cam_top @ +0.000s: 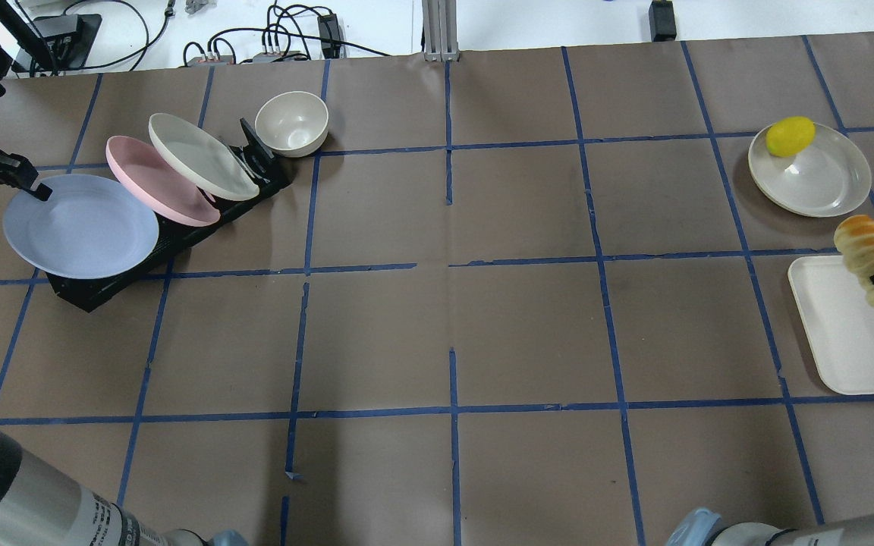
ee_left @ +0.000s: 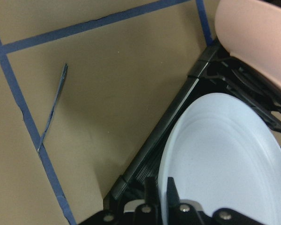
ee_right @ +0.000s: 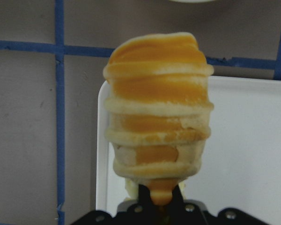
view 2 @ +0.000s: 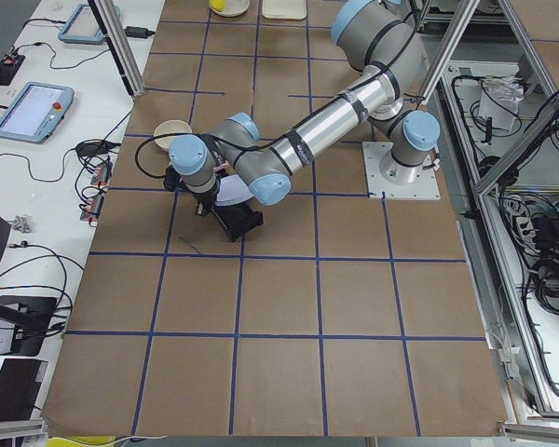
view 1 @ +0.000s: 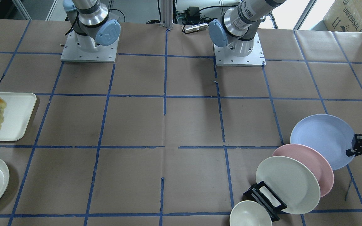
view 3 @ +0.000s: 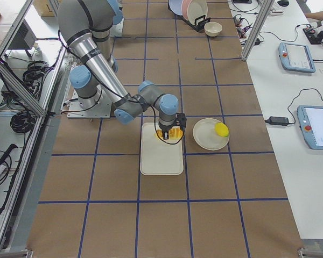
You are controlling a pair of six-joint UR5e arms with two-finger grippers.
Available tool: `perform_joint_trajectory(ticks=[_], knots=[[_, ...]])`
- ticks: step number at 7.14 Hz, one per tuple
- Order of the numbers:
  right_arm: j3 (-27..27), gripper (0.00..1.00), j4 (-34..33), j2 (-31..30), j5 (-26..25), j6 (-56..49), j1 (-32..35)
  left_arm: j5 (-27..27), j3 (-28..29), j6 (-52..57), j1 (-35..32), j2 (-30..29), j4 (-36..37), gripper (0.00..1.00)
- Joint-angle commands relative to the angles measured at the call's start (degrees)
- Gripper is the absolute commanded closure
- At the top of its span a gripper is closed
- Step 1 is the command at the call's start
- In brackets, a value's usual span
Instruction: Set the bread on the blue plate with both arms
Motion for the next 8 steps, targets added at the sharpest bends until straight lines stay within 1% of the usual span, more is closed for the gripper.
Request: perform_joint_trajectory(ticks=[1,2,3,4,5,6,7,8], knots=[[-5.3,0.98,7.6,-5.3,0.0,0.2,3.4,0.5,0.0,-0.3,0.0,4.0,-3.8,0.87],[-6.1,0.97,9.9,-8.4,0.3,0.7,5.9,0.5,-0.1,-0.8,0.0,6.0,-5.7,0.87],[-6.1,0.97,10.3,-11.3,0.2,5.4,11.7,0.2,-0.5,-4.5,-0.2,8.1,-7.8,0.87],[-6.0,0.97,13.5,-14.4,-0.3,14.0,18.4,-0.3,-1.2,-8.4,-1.2,11.2,-10.7,0.87],[-5.9,0.96,16.3,-17.0,0.0,21.4,22.4,-0.3,-1.5,-14.4,-4.8,14.2,-13.4,0.87],[-6.1,0.96,19.2,-18.6,0.3,26.0,26.1,-0.4,-2.3,-23.8,-10.1,16.1,-13.9,0.87],[-6.1,0.96,20.6,-18.7,0.5,29.7,30.3,-0.4,-4.1,-32.6,-15.4,17.3,-13.4,0.87],[-6.3,0.96,20.0,-18.7,0.2,32.2,35.0,-0.4,-5.6,-41.2,-19.7,18.0,-13.1,0.87]])
